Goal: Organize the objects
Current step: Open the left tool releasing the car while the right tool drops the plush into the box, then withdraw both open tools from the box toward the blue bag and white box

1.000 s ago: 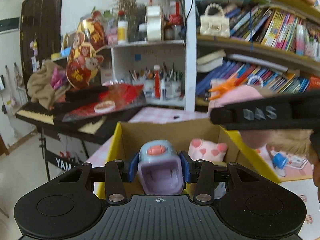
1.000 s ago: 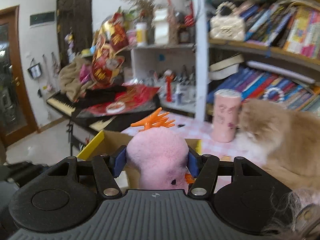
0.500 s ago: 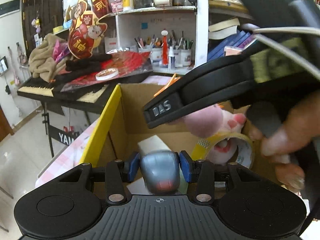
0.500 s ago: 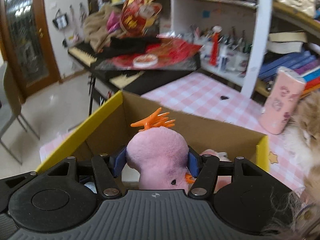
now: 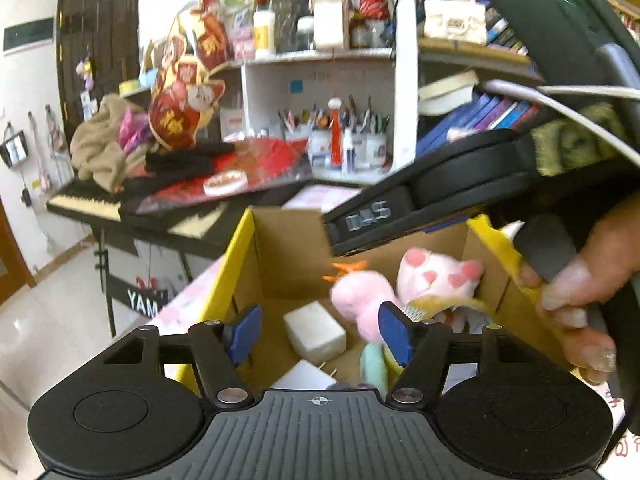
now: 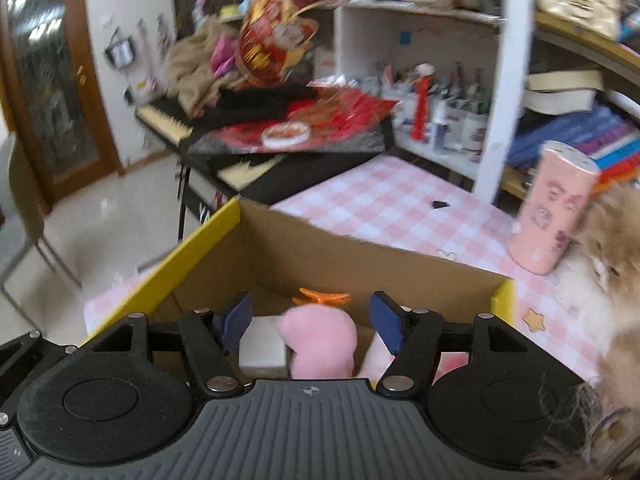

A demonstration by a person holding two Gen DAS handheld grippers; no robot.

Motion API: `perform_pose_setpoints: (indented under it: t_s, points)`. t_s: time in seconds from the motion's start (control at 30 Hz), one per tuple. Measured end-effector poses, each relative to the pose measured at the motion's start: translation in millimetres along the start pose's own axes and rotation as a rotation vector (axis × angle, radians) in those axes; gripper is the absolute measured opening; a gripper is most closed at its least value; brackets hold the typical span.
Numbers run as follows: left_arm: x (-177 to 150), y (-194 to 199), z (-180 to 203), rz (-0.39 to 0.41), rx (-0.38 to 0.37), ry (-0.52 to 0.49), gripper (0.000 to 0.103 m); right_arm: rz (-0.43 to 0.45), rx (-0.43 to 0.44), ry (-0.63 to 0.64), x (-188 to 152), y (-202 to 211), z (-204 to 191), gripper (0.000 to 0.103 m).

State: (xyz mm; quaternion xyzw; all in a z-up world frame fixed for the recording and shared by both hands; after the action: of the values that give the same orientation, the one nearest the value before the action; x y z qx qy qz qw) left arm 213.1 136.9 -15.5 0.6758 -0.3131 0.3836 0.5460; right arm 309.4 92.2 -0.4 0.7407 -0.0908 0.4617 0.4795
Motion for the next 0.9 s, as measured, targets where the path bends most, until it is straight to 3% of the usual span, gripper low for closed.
perform_pose_setpoints:
  t_s: [0.23,0.47,0.63,0.9]
  points:
    - [6,32,-14,0.071,0.038,0.001,0.074,0.138,-0.079,-0.147,-9,65,29,0.063]
    - [-12,58,-37,0.041,0.049,0.109,0.075,0.215,-0.210,-0.198,-46,117,44,0.062]
    - [-39,79,-43,-0.006,0.023,0.142,0.081,0.207,-0.251,-0.173,-89,138,24,0.062]
    - [-82,105,-39,-0.077,0.002,0.115,0.082,0.103,-0.261,-0.175,-155,147,-14,0.062]
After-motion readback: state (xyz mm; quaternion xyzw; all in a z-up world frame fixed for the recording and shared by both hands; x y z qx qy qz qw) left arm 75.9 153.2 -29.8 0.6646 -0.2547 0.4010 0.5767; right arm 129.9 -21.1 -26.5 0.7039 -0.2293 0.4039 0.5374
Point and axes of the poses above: each gripper's, at about its wrist camera, not at the fingertips, and y roughly against the way its jaws point, z to its right, x to its top, the point moved 8 cm from there along -y, roughly the way its jaws point, and after that the axes turned 4 degrees about -y, right-handed, at the moved point
